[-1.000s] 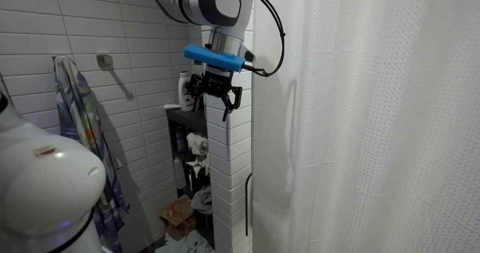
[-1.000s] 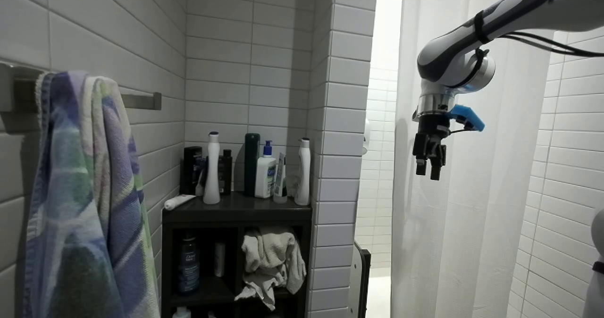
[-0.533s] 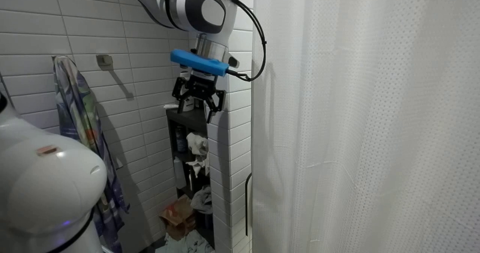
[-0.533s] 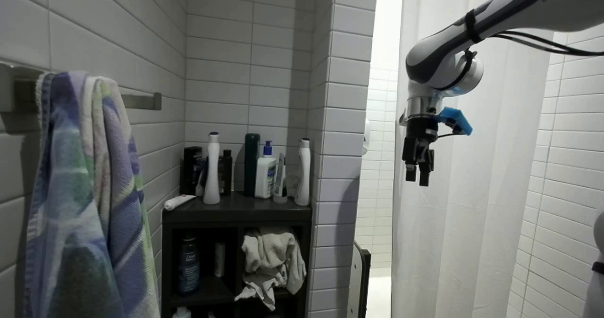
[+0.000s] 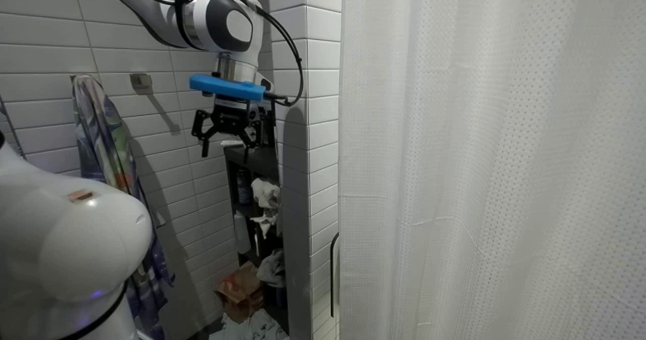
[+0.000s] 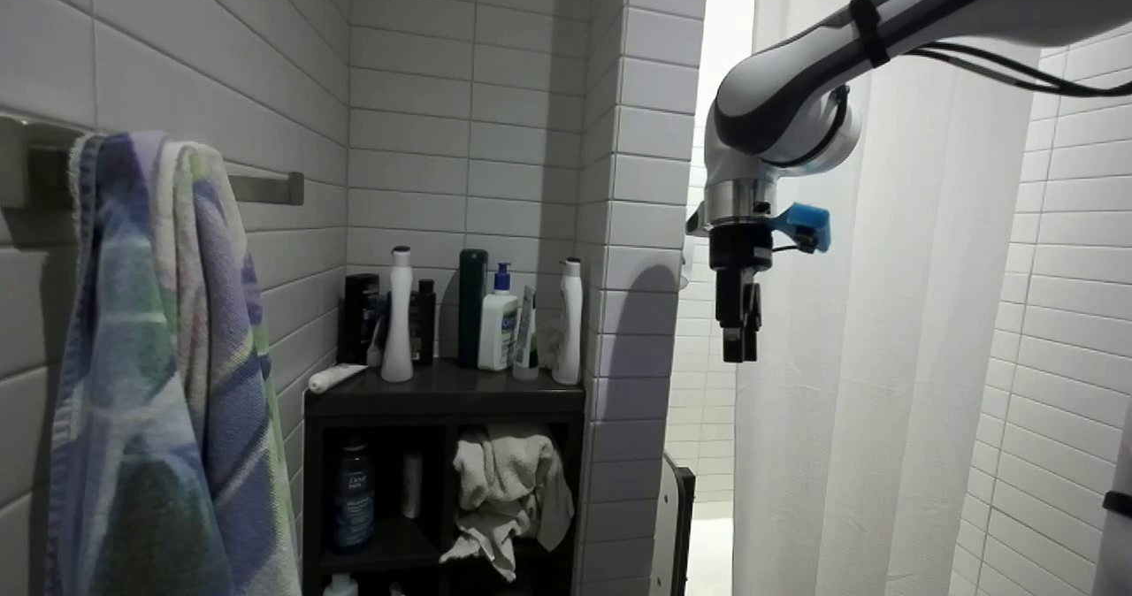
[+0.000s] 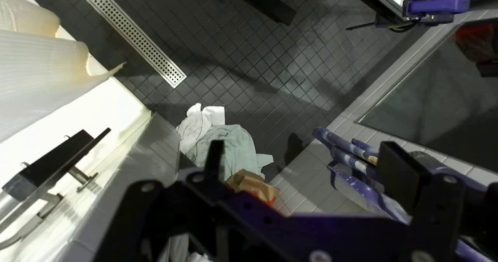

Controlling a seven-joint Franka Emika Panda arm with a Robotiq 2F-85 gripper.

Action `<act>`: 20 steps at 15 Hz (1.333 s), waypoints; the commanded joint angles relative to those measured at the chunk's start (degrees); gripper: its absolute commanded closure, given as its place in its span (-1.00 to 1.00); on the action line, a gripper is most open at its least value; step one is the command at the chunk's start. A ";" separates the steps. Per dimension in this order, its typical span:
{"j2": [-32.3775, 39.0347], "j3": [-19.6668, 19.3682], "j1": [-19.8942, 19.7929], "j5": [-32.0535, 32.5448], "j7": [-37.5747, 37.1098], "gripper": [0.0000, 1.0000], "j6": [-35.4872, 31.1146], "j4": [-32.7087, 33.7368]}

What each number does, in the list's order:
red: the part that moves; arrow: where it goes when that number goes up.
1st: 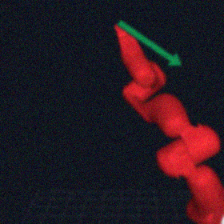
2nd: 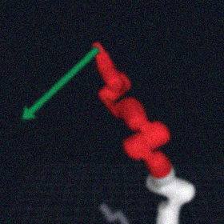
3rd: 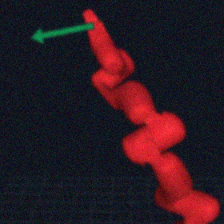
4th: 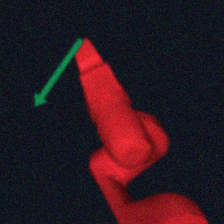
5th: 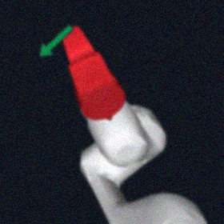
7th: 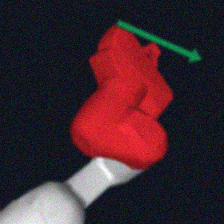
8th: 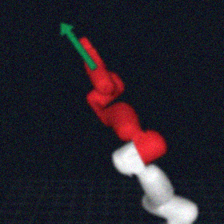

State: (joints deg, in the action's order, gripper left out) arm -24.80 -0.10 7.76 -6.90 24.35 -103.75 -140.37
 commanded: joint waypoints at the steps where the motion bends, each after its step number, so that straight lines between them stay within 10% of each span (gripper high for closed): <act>1: -3.79 4.60 3.50 -0.40 -2.78 -1.00 -7.10 -4.12; 10: -3.63 14.13 10.89 1.51 -13.58 -1.00 -33.87 -10.85; 20: 3.41 9.45 2.07 7.09 -20.83 -1.00 -56.22 -11.32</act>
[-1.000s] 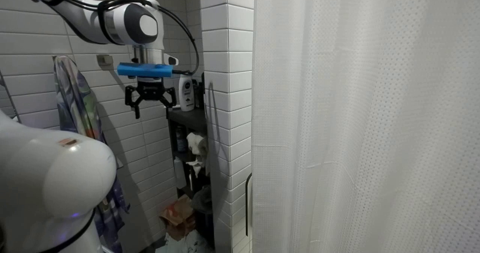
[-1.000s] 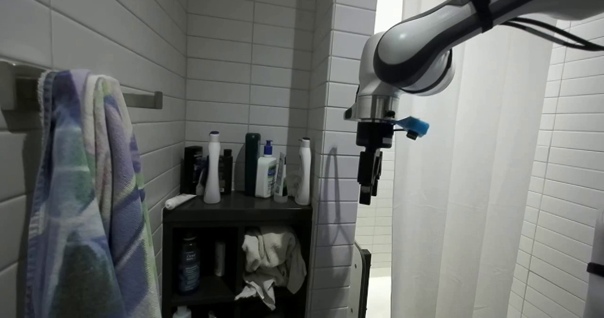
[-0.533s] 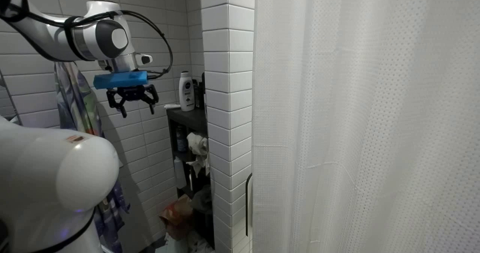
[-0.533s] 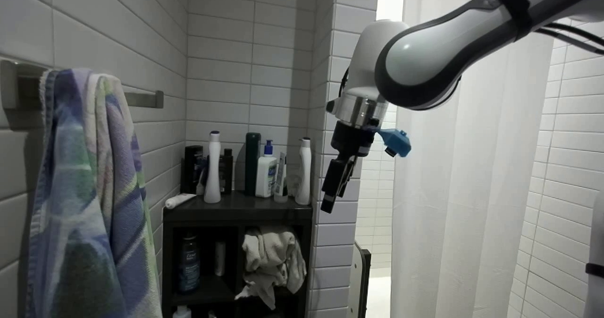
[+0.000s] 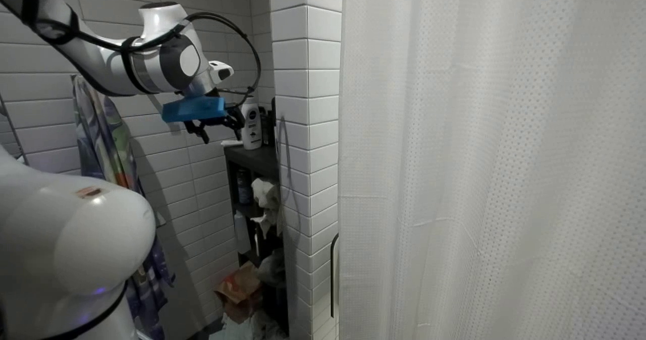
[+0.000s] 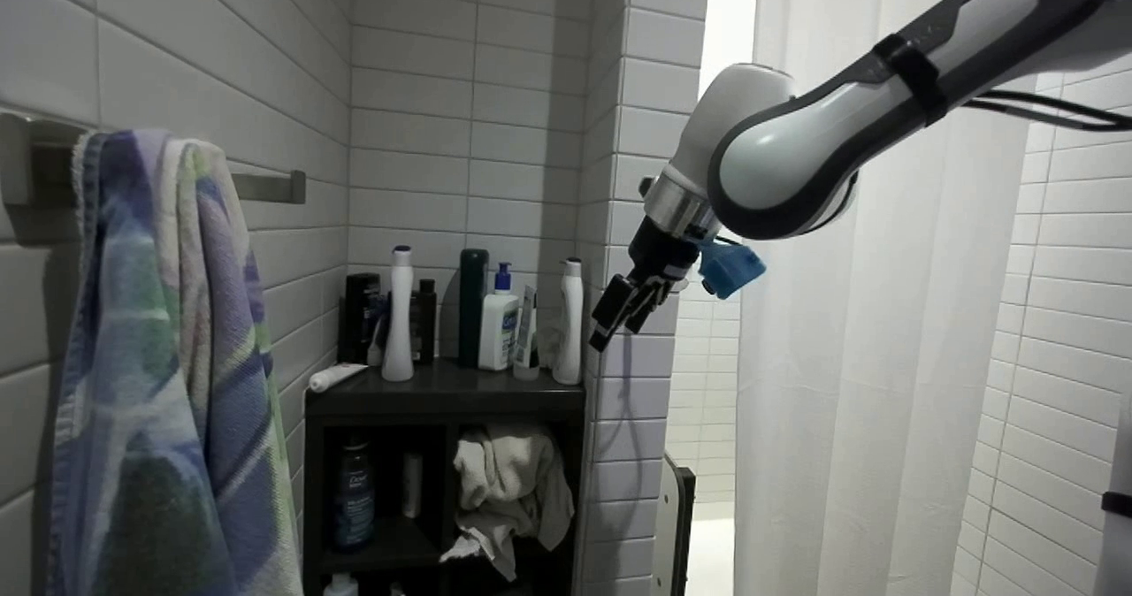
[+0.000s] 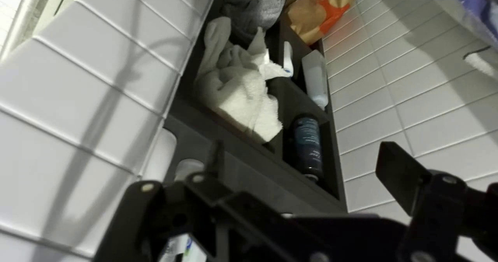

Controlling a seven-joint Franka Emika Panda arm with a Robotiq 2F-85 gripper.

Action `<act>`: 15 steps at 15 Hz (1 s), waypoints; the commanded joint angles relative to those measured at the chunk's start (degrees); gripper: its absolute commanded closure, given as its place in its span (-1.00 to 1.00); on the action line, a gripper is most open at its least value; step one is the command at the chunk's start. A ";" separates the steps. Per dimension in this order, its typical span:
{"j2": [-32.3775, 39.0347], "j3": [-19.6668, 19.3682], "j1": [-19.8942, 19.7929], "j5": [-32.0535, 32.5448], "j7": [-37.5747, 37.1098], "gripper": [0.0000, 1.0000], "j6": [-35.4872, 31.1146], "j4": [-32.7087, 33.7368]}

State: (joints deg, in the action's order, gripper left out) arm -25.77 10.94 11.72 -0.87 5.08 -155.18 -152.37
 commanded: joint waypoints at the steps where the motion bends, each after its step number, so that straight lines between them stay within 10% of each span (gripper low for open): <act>1: 5.73 -2.31 -2.17 0.68 -1.22 -1.00 -5.39 1.07; 15: 10.03 3.15 1.25 0.84 -7.29 -1.00 -16.74 4.68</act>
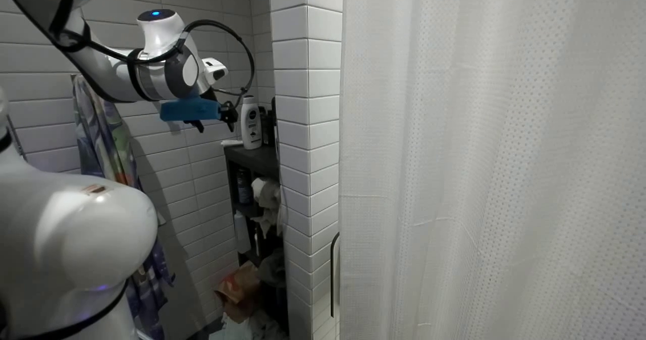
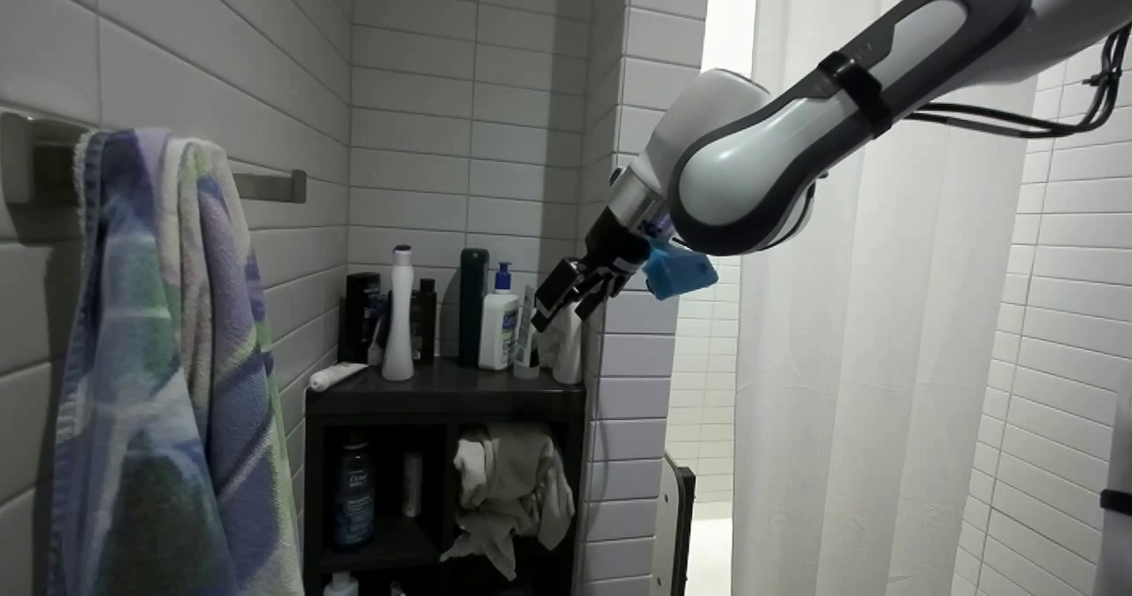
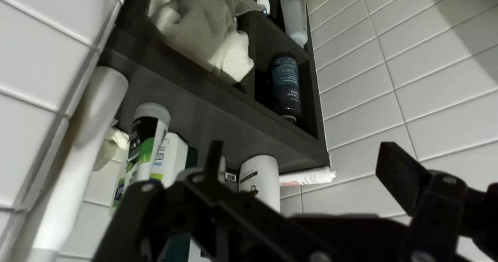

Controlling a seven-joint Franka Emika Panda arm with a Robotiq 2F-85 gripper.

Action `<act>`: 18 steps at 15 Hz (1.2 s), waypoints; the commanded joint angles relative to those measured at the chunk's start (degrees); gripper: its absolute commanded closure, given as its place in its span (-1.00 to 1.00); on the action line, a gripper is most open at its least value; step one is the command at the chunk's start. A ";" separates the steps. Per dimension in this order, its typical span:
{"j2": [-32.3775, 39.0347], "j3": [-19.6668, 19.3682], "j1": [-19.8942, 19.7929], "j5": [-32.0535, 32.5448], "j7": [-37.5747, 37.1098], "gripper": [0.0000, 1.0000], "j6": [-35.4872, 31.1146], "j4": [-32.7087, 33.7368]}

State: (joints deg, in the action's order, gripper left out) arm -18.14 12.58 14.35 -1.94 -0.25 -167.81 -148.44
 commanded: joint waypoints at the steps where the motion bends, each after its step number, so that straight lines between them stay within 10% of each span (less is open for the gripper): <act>1: 3.29 2.23 -2.45 3.19 -2.55 -1.00 -5.64 0.75; 12: 2.06 1.20 -1.15 2.81 -1.70 -1.00 -4.21 0.01; 18: 2.39 7.57 -6.31 8.13 -5.25 -1.00 -8.28 1.02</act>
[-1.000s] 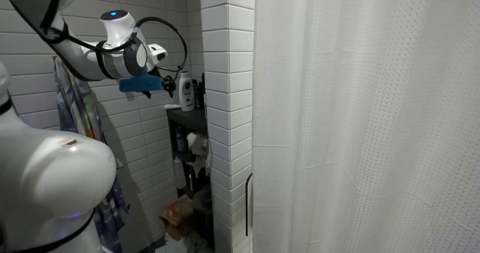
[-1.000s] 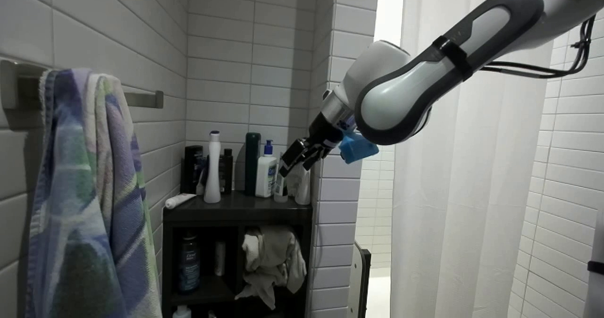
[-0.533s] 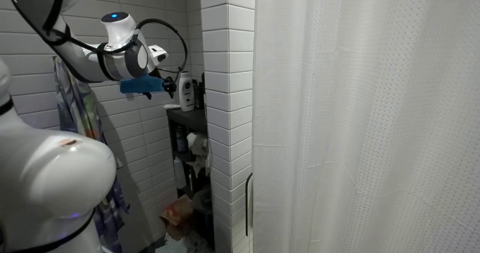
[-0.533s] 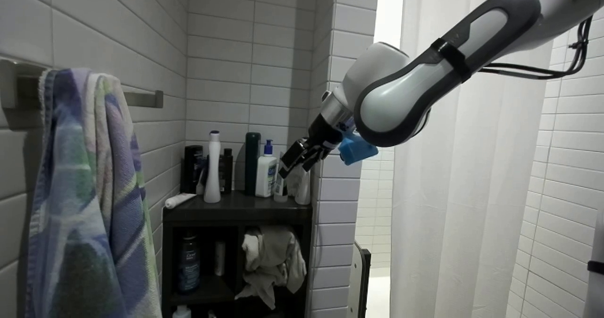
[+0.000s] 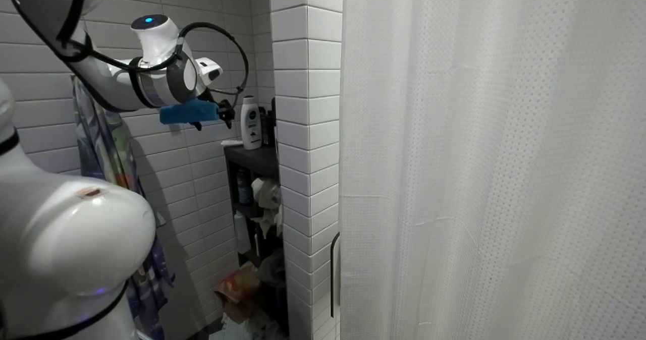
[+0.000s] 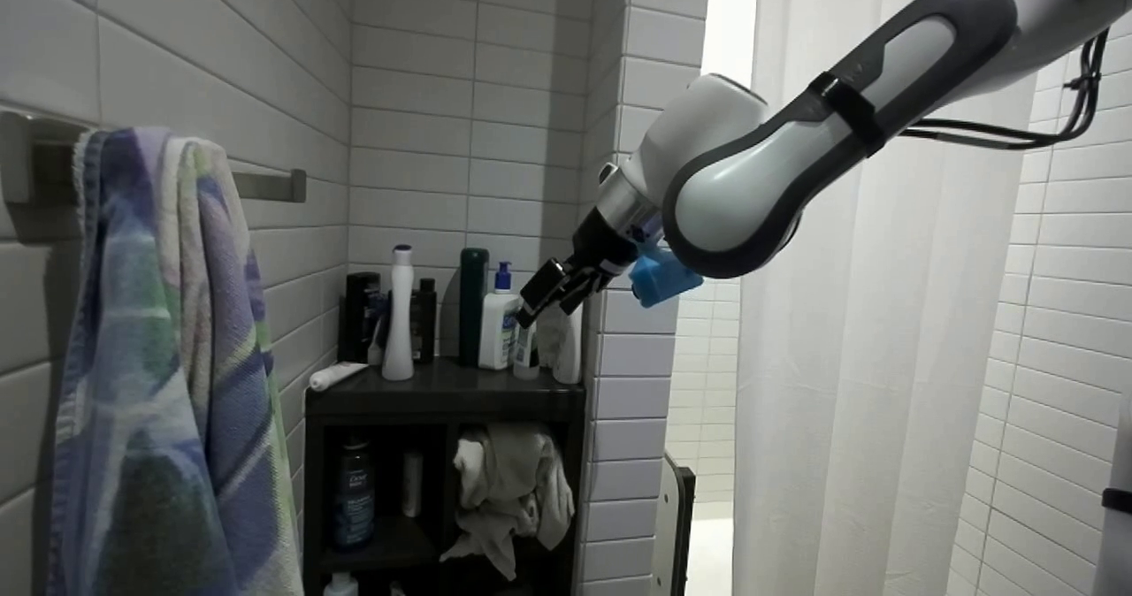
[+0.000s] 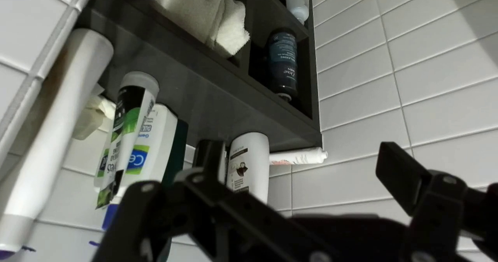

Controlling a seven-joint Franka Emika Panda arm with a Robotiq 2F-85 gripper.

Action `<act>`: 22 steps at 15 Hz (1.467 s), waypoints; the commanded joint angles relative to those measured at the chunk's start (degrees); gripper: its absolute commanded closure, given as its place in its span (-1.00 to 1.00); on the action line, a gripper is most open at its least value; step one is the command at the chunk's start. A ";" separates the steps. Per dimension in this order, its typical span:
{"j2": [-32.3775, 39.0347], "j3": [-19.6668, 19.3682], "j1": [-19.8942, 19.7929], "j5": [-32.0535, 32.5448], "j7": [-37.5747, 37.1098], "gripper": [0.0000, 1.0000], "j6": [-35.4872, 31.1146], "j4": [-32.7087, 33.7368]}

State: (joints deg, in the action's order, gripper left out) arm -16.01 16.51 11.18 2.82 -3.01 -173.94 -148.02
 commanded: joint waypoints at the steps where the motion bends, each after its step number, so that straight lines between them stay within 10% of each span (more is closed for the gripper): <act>1: 0.42 4.94 -4.02 4.45 -3.01 -1.00 -2.45 0.80; 11: -1.59 26.91 -23.60 21.14 -12.56 -1.00 -7.83 4.20; 22: -0.19 25.62 -22.86 19.35 -10.85 -1.00 -6.51 5.46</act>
State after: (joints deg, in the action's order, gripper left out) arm -16.20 42.13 -11.68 22.16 -13.86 -180.45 -142.56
